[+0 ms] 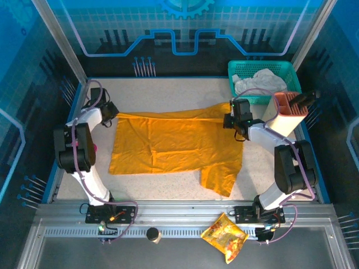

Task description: Fold and stack the t-shirts

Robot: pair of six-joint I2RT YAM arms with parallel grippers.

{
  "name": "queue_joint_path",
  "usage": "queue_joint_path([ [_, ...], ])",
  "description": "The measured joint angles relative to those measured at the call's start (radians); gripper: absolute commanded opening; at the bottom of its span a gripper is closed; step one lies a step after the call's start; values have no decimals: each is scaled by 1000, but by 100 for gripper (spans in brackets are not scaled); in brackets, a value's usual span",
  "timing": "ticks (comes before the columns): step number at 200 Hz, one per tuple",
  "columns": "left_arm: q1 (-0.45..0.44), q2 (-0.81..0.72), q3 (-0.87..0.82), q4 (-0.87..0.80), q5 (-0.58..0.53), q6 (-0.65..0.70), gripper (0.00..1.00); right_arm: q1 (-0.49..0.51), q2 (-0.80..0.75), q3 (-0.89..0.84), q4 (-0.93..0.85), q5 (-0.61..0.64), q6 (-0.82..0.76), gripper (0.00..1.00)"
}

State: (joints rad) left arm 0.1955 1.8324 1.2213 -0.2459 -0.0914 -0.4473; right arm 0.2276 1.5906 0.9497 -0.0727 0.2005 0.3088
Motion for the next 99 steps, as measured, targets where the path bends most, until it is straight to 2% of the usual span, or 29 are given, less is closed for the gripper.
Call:
queue_joint_path([
  [17, 0, -42, -27, -1, -17, 1, 22, 3, 7, 0, -26, -6, 15, 0],
  [41, 0, -81, -47, -3, -29, -9, 38, 11, 33, 5, -96, -28, 40, 0],
  [59, 0, -109, -71, -3, -28, -10, 51, 30, 52, 6, -149, -42, 60, 14],
  [76, 0, -138, -101, -4, -28, -24, 58, 49, 61, 3, -188, -56, 72, 26],
  [99, 0, -176, -135, -14, -25, -26, 59, 64, 61, -9, -224, -71, 92, 35],
])
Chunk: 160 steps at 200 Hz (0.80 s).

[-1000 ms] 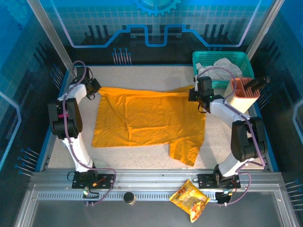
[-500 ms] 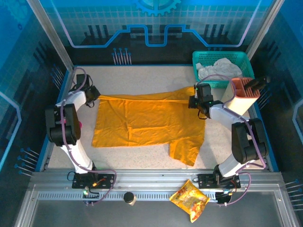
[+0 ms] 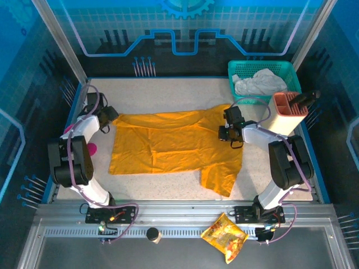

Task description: Fold and stack the t-shirts

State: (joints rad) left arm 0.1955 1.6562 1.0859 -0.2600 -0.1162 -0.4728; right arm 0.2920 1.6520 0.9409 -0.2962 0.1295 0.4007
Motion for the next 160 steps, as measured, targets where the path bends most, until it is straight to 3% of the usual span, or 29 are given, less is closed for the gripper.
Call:
queue_joint_path([
  [46, 0, -47, 11, -39, 1, 0, 57, 1, -3, 5, -78, -7, -1, 46],
  [63, 0, -33, 50, -66, 11, 0, 52, 1, -6, 34, -114, -7, -9, 48],
  [74, 0, -4, 91, -79, 24, -1, 42, -1, -7, 63, -132, -7, -13, 48],
  [114, 0, 219, 294, -111, 82, -4, 10, -33, 15, 216, -169, -39, -27, 39],
  [160, 0, 415, 388, -142, 130, 2, 5, -43, 139, 337, -176, -90, -21, 28],
])
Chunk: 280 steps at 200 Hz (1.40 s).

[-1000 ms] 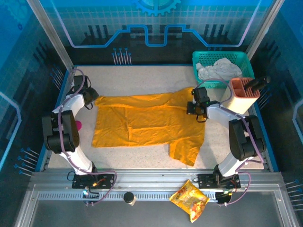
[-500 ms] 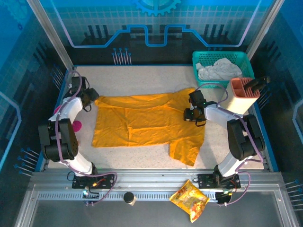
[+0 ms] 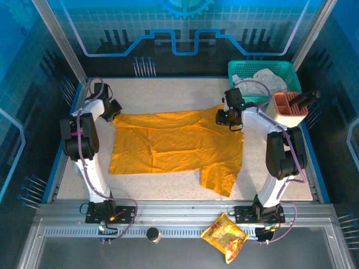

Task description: Fold and stack the t-shirts

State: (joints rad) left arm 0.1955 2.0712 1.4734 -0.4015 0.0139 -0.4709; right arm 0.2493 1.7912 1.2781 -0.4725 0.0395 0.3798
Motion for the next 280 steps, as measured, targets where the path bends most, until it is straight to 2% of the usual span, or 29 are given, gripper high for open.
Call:
queue_joint_path([
  [44, 0, 11, -16, -8, 21, 2, 5, 0, 61, 7, -10, -44, 18, 24],
  [89, -2, -96, -181, 2, 21, 2, 6, 0, 61, 1, -6, -62, 21, 23],
  [147, -9, -175, -246, -8, -2, 3, 7, 0, 61, -66, 11, -78, 23, 25],
  [165, -11, -200, -245, -21, -26, 13, 18, 0, 61, -80, 9, -80, 24, 28],
  [193, -13, -234, -191, -73, -55, 28, 55, 0, 61, -87, 11, -94, 25, 28],
  [211, -21, -260, -144, -88, -64, 46, 68, 0, 61, -92, 10, -101, 25, 29],
  [223, -31, -277, -113, -96, -69, 48, 69, 0, 60, -97, 10, -101, 28, 29],
  [245, -47, -273, -47, -114, -69, 53, 62, 0, 60, -100, 9, -103, 30, 29],
  [280, -53, -177, 58, -154, -71, 57, 46, -2, 58, -100, 2, -104, 31, 29],
])
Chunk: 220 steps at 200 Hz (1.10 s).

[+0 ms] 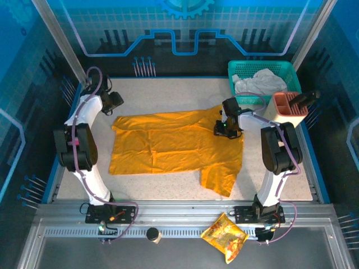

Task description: Fold and stack the t-shirts

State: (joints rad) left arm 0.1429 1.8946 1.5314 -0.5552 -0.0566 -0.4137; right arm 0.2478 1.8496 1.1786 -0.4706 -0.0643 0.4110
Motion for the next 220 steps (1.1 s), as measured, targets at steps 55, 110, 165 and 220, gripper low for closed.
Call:
queue_joint_path([
  [55, 0, 198, 83, -121, -56, -6, 31, -18, -32, 0, -13, 0, 0, 28],
  [110, 0, 243, 127, -155, -79, -6, 33, -28, -33, 0, -13, 0, 0, 28],
  [165, 0, 299, 162, -148, -76, -6, 34, -28, -33, 0, -22, 0, -1, 28],
  [220, 0, 310, 162, -143, -55, -6, 33, -28, -24, 7, -35, -4, 0, 27],
])
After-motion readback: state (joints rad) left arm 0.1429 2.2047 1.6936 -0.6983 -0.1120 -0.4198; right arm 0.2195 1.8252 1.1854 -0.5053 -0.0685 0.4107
